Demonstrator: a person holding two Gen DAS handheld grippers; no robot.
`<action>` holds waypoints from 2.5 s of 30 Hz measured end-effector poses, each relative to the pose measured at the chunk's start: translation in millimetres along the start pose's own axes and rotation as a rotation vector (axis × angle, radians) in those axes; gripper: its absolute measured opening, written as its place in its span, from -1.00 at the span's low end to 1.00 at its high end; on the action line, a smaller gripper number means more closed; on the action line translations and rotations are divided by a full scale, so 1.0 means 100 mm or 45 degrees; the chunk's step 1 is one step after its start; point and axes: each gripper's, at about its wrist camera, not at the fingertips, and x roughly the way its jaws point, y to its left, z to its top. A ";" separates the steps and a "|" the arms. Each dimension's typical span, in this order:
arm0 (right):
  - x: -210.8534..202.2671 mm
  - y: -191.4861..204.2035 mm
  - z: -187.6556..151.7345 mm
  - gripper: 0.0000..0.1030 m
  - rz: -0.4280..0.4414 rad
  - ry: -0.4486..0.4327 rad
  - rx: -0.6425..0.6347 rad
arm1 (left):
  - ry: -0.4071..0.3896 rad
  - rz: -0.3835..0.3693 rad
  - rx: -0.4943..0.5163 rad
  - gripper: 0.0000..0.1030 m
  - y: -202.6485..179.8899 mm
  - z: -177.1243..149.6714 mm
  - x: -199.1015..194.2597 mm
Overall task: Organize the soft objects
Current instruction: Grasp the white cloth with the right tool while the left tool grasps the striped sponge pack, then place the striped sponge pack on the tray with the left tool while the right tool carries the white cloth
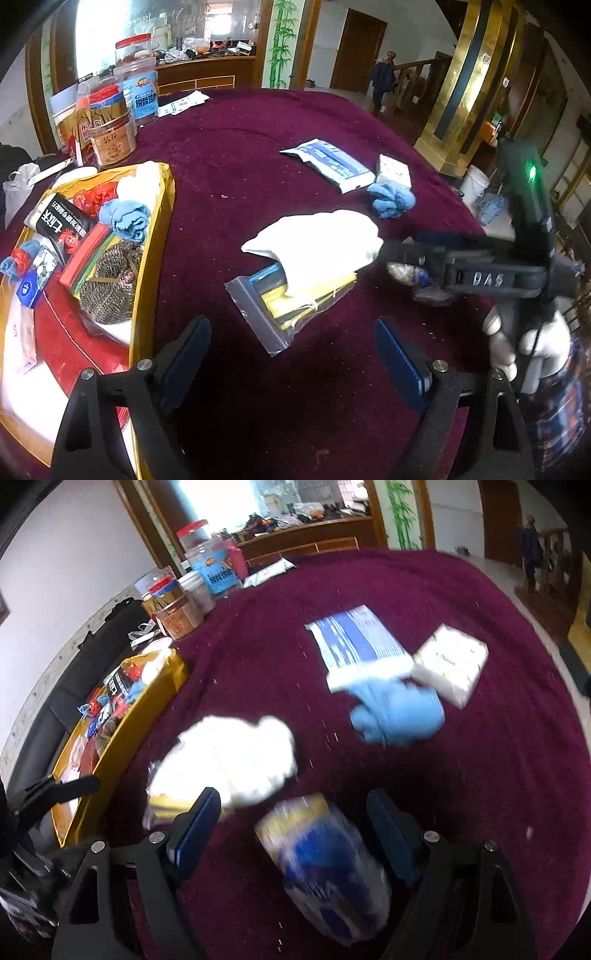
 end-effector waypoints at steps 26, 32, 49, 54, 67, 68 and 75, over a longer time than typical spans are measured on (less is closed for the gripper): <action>0.18 -0.42 0.27 -0.70 0.102 -0.153 0.357 | 0.098 0.210 0.191 0.80 -0.14 0.30 0.55; 0.22 -0.35 0.27 -0.69 0.117 -0.123 0.320 | 0.108 0.180 0.306 0.89 -0.19 0.43 0.85; 0.34 -0.38 0.25 -0.66 0.106 -0.072 0.331 | 0.154 -0.038 0.285 -0.10 -0.22 0.32 0.75; 0.32 -0.34 0.24 -0.66 0.107 -0.095 0.301 | 0.099 -0.071 0.182 -0.10 -0.11 0.25 0.56; 0.20 -0.25 0.27 -0.66 0.082 -0.168 0.267 | -0.092 -0.078 -0.086 -0.09 0.59 -0.08 -0.42; 0.17 -0.20 0.29 -0.67 0.069 -0.175 0.255 | -0.106 -0.059 -0.105 -0.09 0.68 -0.11 -0.48; -0.25 0.44 0.35 -0.66 0.105 -0.218 0.094 | -0.147 0.156 -0.270 -0.08 1.52 -0.51 -0.92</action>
